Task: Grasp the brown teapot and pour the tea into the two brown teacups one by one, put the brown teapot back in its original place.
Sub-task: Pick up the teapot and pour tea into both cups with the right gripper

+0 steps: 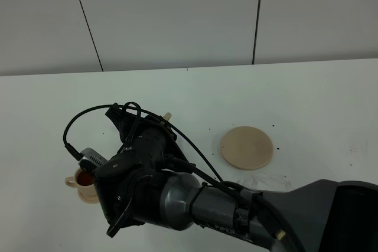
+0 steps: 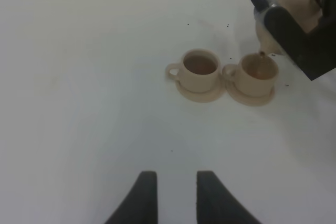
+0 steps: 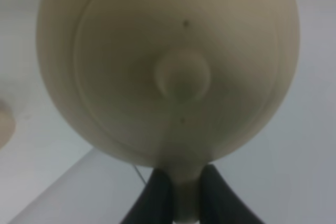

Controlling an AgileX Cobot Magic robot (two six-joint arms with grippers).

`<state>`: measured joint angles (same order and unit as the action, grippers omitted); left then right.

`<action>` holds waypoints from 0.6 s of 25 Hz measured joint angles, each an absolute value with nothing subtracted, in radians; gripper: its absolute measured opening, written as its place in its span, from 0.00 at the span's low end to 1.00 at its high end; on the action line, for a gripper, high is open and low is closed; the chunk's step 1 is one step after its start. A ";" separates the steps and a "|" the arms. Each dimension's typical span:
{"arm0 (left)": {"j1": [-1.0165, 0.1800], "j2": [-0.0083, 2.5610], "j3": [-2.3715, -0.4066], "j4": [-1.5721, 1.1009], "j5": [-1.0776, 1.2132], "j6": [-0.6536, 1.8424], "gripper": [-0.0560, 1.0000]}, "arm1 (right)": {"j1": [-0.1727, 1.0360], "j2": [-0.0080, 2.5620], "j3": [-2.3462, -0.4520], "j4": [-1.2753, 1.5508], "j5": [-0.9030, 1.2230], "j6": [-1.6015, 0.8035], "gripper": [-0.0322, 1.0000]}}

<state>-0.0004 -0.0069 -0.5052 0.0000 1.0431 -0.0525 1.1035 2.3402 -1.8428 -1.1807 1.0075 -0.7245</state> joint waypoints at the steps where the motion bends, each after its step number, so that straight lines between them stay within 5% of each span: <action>1: 0.000 -0.007 -0.505 0.000 1.043 -0.053 0.29 | 1.103 2.340 -1.843 -1.185 1.008 -0.725 0.12; 15: 0.000 -0.007 -0.505 0.000 1.043 -0.053 0.29 | 1.103 2.343 -1.843 -1.206 1.008 -0.723 0.12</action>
